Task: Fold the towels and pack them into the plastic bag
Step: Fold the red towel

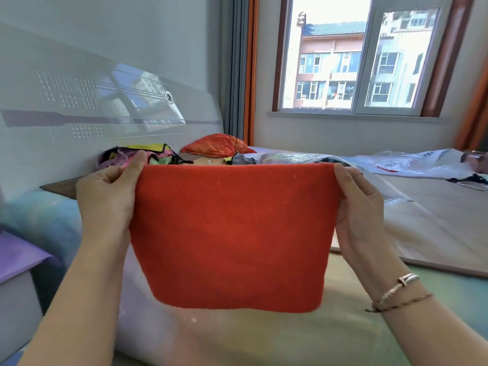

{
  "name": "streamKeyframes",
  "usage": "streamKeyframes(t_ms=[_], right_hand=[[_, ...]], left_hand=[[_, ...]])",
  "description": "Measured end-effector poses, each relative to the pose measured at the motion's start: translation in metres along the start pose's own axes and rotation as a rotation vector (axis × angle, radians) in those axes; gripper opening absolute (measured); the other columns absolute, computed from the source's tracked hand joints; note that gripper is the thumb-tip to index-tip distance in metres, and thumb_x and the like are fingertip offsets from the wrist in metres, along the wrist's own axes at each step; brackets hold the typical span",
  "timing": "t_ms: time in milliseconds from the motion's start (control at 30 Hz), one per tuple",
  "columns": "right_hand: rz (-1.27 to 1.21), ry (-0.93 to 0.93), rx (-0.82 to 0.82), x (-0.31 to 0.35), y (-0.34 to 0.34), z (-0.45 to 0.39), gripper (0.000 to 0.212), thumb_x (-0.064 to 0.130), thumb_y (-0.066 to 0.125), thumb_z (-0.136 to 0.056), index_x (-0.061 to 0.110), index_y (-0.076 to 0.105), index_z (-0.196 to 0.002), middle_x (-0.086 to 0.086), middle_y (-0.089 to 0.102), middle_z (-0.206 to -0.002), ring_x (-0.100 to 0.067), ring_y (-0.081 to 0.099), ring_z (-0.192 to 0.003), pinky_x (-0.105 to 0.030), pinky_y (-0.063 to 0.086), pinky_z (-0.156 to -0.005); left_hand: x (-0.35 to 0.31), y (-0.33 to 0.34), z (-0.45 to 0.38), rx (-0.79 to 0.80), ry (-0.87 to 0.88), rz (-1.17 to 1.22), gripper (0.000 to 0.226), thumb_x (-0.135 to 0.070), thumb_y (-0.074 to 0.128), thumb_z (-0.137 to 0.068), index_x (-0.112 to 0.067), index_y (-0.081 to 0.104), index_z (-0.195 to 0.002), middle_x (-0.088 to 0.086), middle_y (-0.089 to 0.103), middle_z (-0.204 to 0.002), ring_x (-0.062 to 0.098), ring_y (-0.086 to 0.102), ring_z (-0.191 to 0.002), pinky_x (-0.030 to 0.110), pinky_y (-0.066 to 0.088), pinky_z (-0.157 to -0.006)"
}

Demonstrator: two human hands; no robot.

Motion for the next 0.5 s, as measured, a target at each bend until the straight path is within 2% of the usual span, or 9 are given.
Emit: streamKeyframes(t_ms=[67,100,133,167,267,333,400,467,500], right_hand=[[0.026,0.031,-0.034,-0.013,0.005,-0.002,0.017,0.027,0.067,-0.087,0.020,0.074,-0.073,0.002,0.066,-0.078,-0.011,0.054,-0.076,-0.025,0.045,-0.069],[0.072,0.044,-0.063,-0.022,0.007,-0.004,0.022,0.026,0.066,-0.090,0.021,0.074,-0.070,0.000,0.062,-0.076,-0.013,0.051,-0.074,-0.025,0.043,-0.066],[0.117,0.057,-0.090,-0.032,0.008,-0.006,0.024,0.027,0.066,-0.090,0.023,0.073,-0.068,-0.004,0.058,-0.077,-0.016,0.047,-0.074,-0.029,0.040,-0.065],[0.158,0.070,-0.104,-0.041,0.010,-0.008,0.024,0.030,0.066,-0.090,0.023,0.072,-0.068,-0.005,0.054,-0.076,-0.018,0.044,-0.074,-0.031,0.038,-0.066],[0.235,0.062,-0.110,-0.065,0.013,-0.021,0.019,0.026,0.062,-0.093,0.024,0.069,-0.075,0.010,0.061,-0.068,-0.007,0.051,-0.068,-0.029,0.041,-0.069],[0.251,0.074,-0.012,-0.074,0.018,-0.032,0.019,0.013,0.055,-0.096,0.026,0.068,-0.091,0.014,0.069,-0.082,-0.001,0.061,-0.075,-0.022,0.049,-0.073],[0.309,0.154,0.175,-0.091,0.024,-0.037,0.032,0.000,0.049,-0.094,0.025,0.067,-0.102,0.004,0.071,-0.099,-0.009,0.065,-0.089,-0.028,0.055,-0.083],[0.594,0.270,0.300,-0.115,0.018,-0.038,0.041,-0.005,0.045,-0.089,0.023,0.065,-0.111,-0.007,0.069,-0.109,-0.019,0.064,-0.095,-0.041,0.052,-0.091],[0.780,0.330,0.340,-0.127,0.010,-0.036,0.041,-0.004,0.046,-0.088,0.021,0.064,-0.116,-0.011,0.067,-0.115,-0.021,0.063,-0.096,-0.042,0.051,-0.089]], left_hand=[[0.009,0.000,-0.002,0.003,-0.091,0.073,0.044,-0.051,0.075,-0.076,-0.022,0.058,-0.047,-0.010,0.044,-0.050,0.005,0.035,-0.048,0.022,0.033,-0.047],[0.015,0.000,-0.005,-0.005,-0.134,0.100,0.038,-0.052,0.077,-0.074,-0.022,0.063,-0.054,-0.008,0.059,-0.065,0.004,0.050,-0.058,0.022,0.044,-0.056],[0.022,0.000,-0.008,-0.011,-0.185,0.115,0.033,-0.052,0.078,-0.072,-0.022,0.070,-0.062,-0.003,0.069,-0.087,0.008,0.061,-0.078,0.028,0.052,-0.074],[0.029,0.004,-0.012,0.016,-0.225,0.129,0.025,-0.048,0.079,-0.072,-0.025,0.074,-0.065,-0.002,0.070,-0.096,0.012,0.064,-0.089,0.034,0.052,-0.084],[0.043,0.029,-0.018,0.233,-0.211,0.202,0.016,-0.010,0.069,-0.085,-0.023,0.074,-0.077,-0.008,0.072,-0.074,0.008,0.065,-0.071,0.030,0.051,-0.077],[0.048,0.051,-0.016,0.409,-0.120,0.230,0.030,0.004,0.062,-0.085,-0.020,0.068,-0.102,-0.004,0.073,-0.090,0.009,0.067,-0.080,0.028,0.055,-0.078],[0.071,0.063,-0.015,0.517,-0.072,0.066,0.050,0.000,0.068,-0.082,-0.024,0.056,-0.124,-0.003,0.067,-0.114,0.011,0.063,-0.102,0.032,0.051,-0.092],[0.110,0.067,-0.017,0.516,-0.111,-0.362,0.086,-0.014,0.077,-0.078,-0.023,0.029,-0.149,-0.001,0.049,-0.141,0.017,0.049,-0.126,0.038,0.039,-0.108],[0.128,0.065,-0.015,0.505,-0.141,-0.630,0.098,-0.021,0.078,-0.078,-0.020,0.015,-0.153,0.004,0.039,-0.149,0.024,0.041,-0.134,0.041,0.033,-0.112]])
Point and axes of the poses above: each hand's wrist, its own z-axis away from the middle knuckle, its own y-axis out of the palm, x = y × z, the point moved 5 cm from there along -z, towards the middle knuckle
